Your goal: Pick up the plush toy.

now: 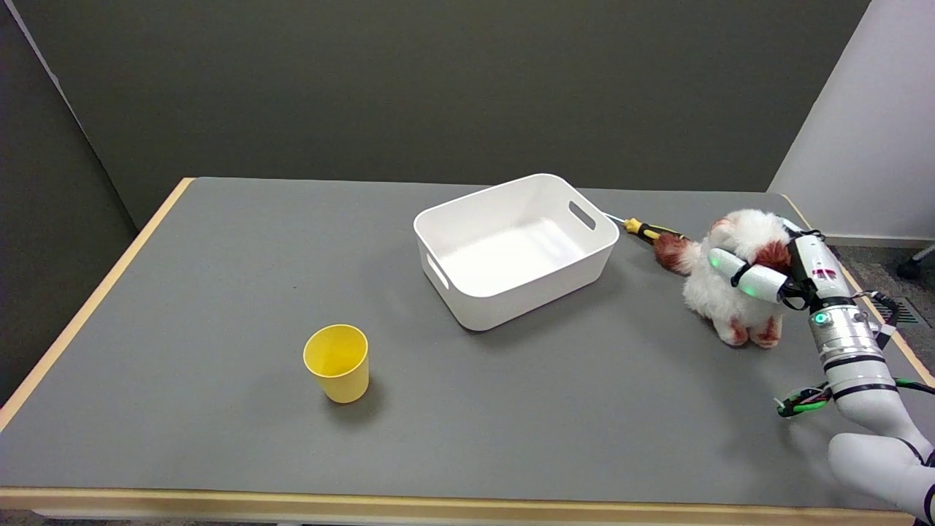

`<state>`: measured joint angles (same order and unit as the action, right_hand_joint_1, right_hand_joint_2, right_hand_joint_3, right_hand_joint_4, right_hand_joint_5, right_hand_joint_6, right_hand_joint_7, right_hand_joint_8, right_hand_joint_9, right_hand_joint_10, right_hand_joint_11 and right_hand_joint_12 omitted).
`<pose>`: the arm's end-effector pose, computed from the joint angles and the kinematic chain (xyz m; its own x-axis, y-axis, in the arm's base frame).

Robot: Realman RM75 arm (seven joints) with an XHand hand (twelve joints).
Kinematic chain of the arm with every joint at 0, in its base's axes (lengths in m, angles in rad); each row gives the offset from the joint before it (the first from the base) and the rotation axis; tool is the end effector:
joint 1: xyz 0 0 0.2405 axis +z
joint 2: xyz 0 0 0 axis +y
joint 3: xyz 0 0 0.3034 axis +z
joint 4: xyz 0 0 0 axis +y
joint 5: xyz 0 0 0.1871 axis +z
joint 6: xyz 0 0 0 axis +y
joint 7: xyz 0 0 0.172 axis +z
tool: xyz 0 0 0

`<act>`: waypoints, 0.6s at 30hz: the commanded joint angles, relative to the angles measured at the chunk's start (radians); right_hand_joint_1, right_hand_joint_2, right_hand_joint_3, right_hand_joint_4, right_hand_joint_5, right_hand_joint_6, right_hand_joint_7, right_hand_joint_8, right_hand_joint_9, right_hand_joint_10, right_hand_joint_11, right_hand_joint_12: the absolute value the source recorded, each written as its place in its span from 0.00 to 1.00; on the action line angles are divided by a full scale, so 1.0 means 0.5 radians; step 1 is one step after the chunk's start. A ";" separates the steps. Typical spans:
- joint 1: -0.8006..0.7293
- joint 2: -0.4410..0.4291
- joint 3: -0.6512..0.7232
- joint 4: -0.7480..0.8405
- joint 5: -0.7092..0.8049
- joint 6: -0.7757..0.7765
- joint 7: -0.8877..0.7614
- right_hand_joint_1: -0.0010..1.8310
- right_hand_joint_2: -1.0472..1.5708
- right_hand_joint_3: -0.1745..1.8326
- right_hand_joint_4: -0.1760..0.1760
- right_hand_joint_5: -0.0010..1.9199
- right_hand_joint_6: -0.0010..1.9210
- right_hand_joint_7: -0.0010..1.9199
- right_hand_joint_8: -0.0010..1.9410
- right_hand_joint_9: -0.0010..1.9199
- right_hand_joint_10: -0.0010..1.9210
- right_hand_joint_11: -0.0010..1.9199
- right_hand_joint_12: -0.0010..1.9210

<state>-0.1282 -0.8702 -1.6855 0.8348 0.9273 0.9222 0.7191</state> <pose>-0.3181 -0.2430 0.5823 0.7563 0.4311 0.4921 -0.6219 0.2404 0.7453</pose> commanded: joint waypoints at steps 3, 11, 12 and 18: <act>-0.027 0.059 0.208 0.187 0.092 0.597 -0.036 0.63 0.82 0.33 0.00 0.31 0.85 0.33 0.88 0.53 1.00 0.62 1.00; -0.172 0.151 0.376 0.487 0.137 0.715 -0.084 0.63 0.82 0.33 0.00 0.31 0.85 0.33 0.87 0.53 1.00 0.62 1.00; -0.173 0.151 0.374 0.514 0.137 0.734 -0.084 0.63 0.82 0.33 0.00 0.31 0.85 0.33 0.87 0.52 1.00 0.62 1.00; -0.083 0.169 0.176 0.659 0.096 0.700 -0.067 0.63 0.82 0.33 0.00 0.30 0.86 0.33 0.88 0.52 1.00 0.62 1.00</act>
<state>-0.1669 -0.8320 -1.5787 0.9723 0.9712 1.1649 0.6978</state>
